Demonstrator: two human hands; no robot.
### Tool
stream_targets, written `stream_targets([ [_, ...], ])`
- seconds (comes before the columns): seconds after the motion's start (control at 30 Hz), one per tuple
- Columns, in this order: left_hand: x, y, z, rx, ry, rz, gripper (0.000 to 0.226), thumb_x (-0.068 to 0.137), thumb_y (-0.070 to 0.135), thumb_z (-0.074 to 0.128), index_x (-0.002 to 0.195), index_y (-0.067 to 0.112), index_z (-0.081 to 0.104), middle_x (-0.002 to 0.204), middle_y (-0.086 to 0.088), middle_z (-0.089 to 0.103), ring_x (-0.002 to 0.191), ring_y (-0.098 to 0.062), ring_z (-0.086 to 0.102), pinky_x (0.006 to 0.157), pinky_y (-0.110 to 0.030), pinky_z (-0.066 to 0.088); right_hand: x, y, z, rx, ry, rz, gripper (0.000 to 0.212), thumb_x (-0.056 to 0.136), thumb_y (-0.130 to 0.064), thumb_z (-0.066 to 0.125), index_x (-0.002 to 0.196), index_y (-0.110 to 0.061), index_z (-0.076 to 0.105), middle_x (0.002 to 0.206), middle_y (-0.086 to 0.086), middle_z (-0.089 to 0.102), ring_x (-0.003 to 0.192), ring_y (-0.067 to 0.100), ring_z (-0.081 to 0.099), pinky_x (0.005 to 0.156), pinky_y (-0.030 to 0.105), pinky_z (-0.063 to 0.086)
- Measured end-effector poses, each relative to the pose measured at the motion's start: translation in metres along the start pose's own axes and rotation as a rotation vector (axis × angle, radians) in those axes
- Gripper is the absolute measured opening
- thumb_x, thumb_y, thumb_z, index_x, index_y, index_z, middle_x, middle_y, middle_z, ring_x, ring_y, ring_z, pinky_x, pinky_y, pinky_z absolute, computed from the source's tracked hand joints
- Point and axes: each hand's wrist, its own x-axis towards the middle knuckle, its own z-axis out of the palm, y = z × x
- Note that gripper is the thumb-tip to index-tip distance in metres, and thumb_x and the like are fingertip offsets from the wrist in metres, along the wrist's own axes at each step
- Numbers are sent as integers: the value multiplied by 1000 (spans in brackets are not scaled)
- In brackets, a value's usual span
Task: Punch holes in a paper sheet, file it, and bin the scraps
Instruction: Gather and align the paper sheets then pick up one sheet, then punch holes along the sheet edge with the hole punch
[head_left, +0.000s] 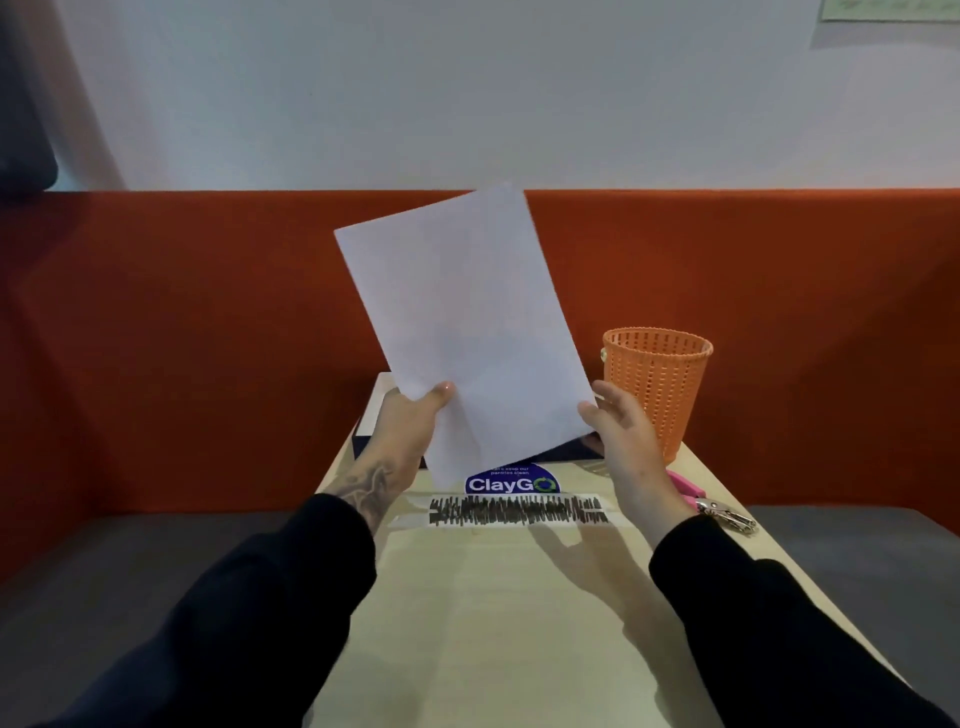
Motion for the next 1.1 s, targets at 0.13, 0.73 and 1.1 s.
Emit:
stream_targets([
  [0.13,-5,-3,0,109,-109,38,13,96,15,66,99,27,65,102,8,72,102,-18,68,90,-33,51,4,-3,1,-168,-101,-35,29,99,0,56,119,-21,61,111,-10,72,101,7,69,77,21,54],
  [0.73,3,-42,-17,210,-26,-91,16,100,23,61,112,16,67,106,-1,73,99,-25,69,87,-41,56,11,26,-50,-1189,-41,-158,35,97,-45,58,122,-21,63,118,-2,67,107,24,62,89,40,51],
  [1.1,6,-62,-21,113,92,-172,13,96,33,65,99,20,66,100,-3,73,90,-29,68,77,-55,59,-2,38,-45,-980,-486,-9,53,88,-15,68,138,-31,58,110,-13,66,103,8,62,95,28,52],
])
